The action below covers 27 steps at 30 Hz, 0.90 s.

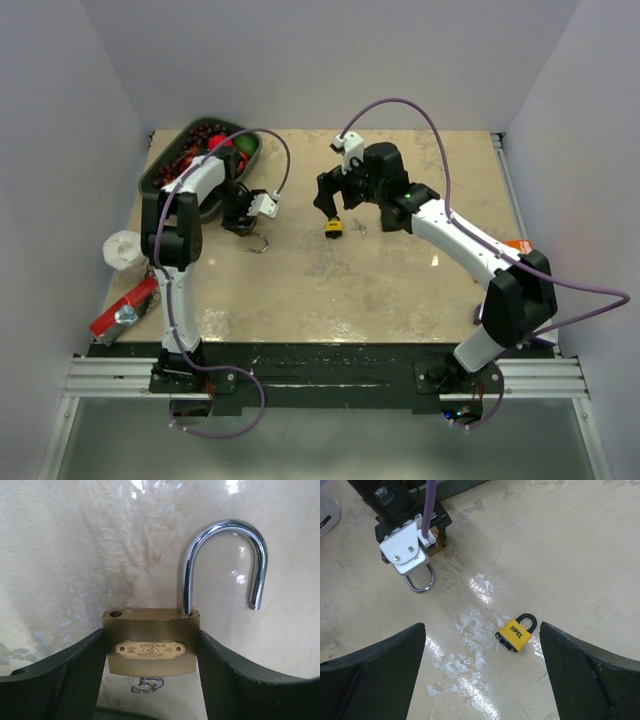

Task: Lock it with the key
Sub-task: Pick up the lock from the center of the board.

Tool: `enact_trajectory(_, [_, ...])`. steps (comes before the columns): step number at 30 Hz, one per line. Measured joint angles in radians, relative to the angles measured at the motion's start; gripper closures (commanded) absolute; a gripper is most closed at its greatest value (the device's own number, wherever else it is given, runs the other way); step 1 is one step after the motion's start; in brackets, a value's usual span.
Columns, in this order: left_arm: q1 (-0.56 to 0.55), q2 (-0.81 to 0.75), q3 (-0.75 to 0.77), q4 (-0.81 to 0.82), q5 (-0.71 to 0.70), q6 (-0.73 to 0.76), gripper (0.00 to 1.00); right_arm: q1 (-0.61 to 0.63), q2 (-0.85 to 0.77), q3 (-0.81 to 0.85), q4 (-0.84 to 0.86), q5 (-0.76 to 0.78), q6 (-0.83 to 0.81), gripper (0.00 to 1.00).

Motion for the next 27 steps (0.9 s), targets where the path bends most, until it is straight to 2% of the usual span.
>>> enact_trajectory(2, [-0.012, -0.035, -0.057, 0.030, -0.004, -0.034, 0.78, -0.006, -0.001, 0.000, -0.009, -0.003, -0.001, 0.02])
enact_trajectory(3, [-0.019, -0.053, -0.086, 0.044, 0.000, -0.056, 0.88, -0.011, -0.002, 0.000, -0.018, -0.006, -0.001, 0.03])
enact_trajectory(6, [-0.037, -0.100, -0.159, 0.074, 0.026, -0.140, 1.00, -0.031, -0.013, -0.002, -0.047, -0.020, -0.002, 0.04])
enact_trajectory(10, [-0.048, -0.161, -0.255, 0.128, 0.094, -0.333, 1.00, -0.064, -0.054, -0.022, -0.069, -0.029, -0.006, 0.05])
enact_trajectory(16, [-0.047, -0.306, -0.460, 0.256, 0.169, -0.713, 1.00, -0.083, -0.115, -0.047, -0.104, -0.035, -0.012, 0.09])
enact_trajectory(23, [-0.007, -0.548, -0.638, 0.418, 0.254, -1.162, 1.00, -0.083, -0.121, -0.060, -0.121, -0.089, -0.015, 0.14])
enact_trajectory(27, [0.019, -0.713, -0.779, 0.581, 0.309, -1.446, 1.00, -0.083, -0.121, -0.068, -0.119, -0.135, -0.001, 0.15])
